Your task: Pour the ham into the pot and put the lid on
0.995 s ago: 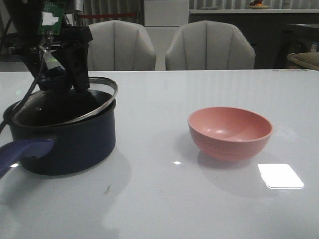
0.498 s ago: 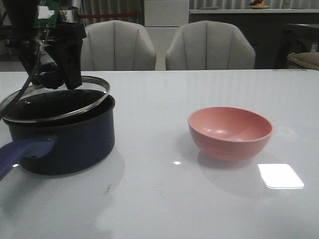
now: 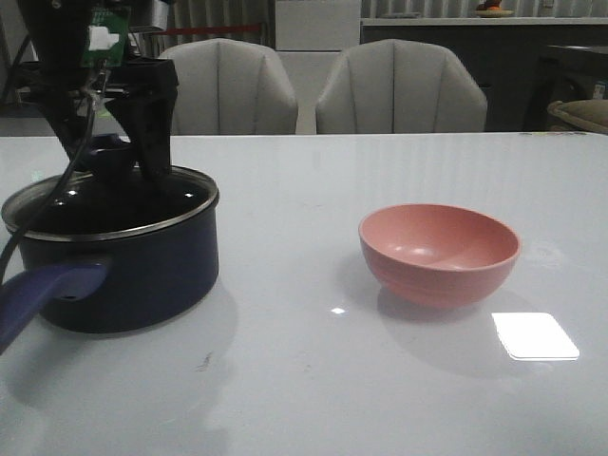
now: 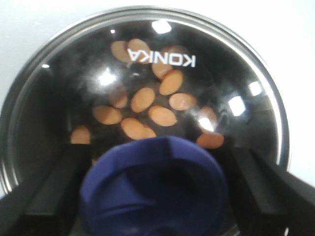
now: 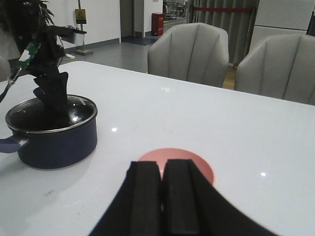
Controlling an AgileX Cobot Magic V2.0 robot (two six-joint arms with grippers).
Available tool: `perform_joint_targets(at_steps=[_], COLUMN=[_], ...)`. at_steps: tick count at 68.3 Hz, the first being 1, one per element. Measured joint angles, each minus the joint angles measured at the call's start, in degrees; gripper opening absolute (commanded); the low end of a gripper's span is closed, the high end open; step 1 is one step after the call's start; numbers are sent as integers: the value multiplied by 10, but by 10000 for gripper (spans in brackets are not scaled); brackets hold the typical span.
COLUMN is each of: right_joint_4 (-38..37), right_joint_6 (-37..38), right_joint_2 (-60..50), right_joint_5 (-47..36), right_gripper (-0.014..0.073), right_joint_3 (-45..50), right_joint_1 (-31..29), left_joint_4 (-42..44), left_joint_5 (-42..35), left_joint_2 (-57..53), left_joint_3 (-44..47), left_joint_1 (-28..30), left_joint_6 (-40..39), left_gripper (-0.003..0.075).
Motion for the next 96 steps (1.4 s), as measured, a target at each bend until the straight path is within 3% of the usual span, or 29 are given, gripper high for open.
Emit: perform_joint_targets(at_steps=[61,81,96], right_joint_4=[0,0,0], right_joint_6=[0,0,0], right_joint_2=[0,0,0], right_joint_5=[0,0,0], right_gripper=[144,144,144], right_joint_3=[0,0,0], right_joint_1=[0,0,0], left_joint_4=[30,36,42], left_joint_5=[9,12,-54], left_joint_2=[-20,-167,-346], left_joint_3=[-70,-37,113], left_joint_1=[-11,2,6], left_joint_6=[-7,3,7], left_gripper=[572,572,572])
